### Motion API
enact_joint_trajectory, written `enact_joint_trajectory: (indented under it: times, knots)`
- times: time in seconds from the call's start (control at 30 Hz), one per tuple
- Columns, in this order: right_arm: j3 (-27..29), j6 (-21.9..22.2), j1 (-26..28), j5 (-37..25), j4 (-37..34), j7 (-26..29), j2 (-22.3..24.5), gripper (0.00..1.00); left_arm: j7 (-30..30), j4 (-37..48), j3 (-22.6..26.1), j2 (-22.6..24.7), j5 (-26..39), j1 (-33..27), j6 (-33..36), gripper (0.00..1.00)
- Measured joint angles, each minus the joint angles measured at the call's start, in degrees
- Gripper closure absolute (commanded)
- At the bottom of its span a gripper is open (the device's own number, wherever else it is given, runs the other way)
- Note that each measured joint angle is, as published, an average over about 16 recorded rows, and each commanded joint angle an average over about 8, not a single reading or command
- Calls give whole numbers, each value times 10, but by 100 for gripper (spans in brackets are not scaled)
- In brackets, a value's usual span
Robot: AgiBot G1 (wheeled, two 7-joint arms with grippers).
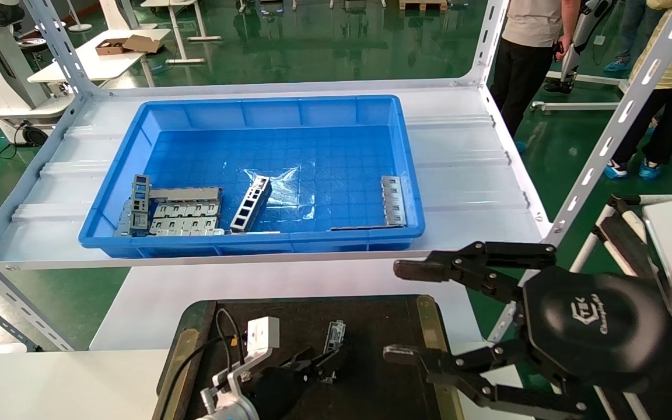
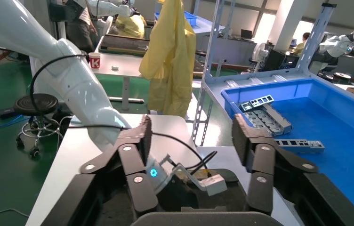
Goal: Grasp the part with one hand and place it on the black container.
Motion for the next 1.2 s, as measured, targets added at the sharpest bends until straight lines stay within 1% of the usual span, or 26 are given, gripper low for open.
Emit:
enact_joint_trajectory:
  times: [0.1,0.23,0.5,0.67,0.87,1.2]
  knots:
    - [0,0,0,0,0,0,0,0,7,-25,-7,-26,15,-3,24,0]
    - [0,0,0,0,0,0,0,0,19,-54,-21,-64,36,-9,73,0]
    - [0,0,0,0,0,0,0,0,67,-81,-74,-141,53,-20,211,0]
    - [0,0,0,0,0,0,0,0,116,-83,-117,-181,45,-25,303,0]
    - [0,0,0,0,0,0,0,0,180,-81,-163,-216,23,-27,394,0]
    - [0,0,0,0,0,0,0,0,256,-79,-206,-255,-8,-30,499,0]
